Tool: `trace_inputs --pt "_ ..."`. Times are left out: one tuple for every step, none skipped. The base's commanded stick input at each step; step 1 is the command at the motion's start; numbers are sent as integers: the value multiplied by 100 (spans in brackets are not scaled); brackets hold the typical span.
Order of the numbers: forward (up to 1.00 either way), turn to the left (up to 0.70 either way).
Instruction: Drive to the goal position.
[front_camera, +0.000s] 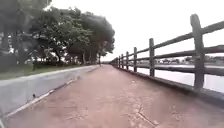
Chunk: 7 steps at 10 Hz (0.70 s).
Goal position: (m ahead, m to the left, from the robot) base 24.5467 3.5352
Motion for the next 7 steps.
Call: trace_inputs --pt "100 0" --pt "100 0" --pt "100 0" --pt "100 0" --pt "100 0" --pt "100 0" --pt "100 0"
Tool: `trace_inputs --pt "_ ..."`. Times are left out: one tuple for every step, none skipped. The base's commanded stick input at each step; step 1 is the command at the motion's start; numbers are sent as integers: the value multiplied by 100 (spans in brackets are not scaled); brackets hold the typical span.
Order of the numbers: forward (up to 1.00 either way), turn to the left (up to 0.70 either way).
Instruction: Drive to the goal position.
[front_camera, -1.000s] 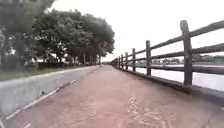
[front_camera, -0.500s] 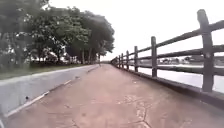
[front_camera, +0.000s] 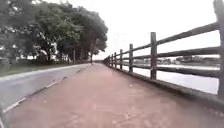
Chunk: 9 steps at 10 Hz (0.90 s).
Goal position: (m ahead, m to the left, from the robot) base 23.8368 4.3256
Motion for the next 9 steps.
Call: trace_inputs --pt "100 0" --pt "100 0" --pt "100 0" --pt "100 0" --pt "100 0" --pt "100 0" --pt "100 0" --pt "100 16" --pt "100 40"
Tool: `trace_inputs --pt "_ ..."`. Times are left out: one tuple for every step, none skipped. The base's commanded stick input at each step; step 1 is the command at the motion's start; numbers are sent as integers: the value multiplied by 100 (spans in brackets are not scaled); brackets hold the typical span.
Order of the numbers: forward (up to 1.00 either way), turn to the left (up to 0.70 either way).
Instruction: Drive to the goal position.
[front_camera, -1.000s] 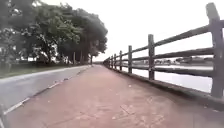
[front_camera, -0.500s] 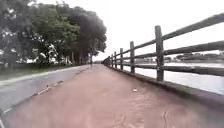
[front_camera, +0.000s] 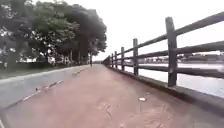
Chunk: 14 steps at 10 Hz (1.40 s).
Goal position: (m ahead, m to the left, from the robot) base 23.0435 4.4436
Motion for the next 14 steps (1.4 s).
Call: trace_inputs --pt "100 40" --pt "100 40" --pt "100 25" --pt "100 0" --pt "100 0" --pt "100 0" --pt "100 0" --pt "100 0" --pt "100 0" --pt "100 0" --pt "100 0" --pt "100 0" --pt "100 0" --pt "100 0"
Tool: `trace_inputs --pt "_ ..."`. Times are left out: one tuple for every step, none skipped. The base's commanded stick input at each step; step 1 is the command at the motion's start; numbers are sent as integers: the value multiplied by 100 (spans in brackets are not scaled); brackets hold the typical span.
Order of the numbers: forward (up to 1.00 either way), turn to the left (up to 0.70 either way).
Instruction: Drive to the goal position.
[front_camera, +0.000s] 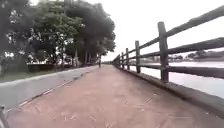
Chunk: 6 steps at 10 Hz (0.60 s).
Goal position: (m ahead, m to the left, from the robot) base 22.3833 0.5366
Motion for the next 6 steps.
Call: trace_inputs --pt "100 0" --pt "100 0" --pt "100 0" --pt "100 0" --pt "100 12" --pt "100 38"
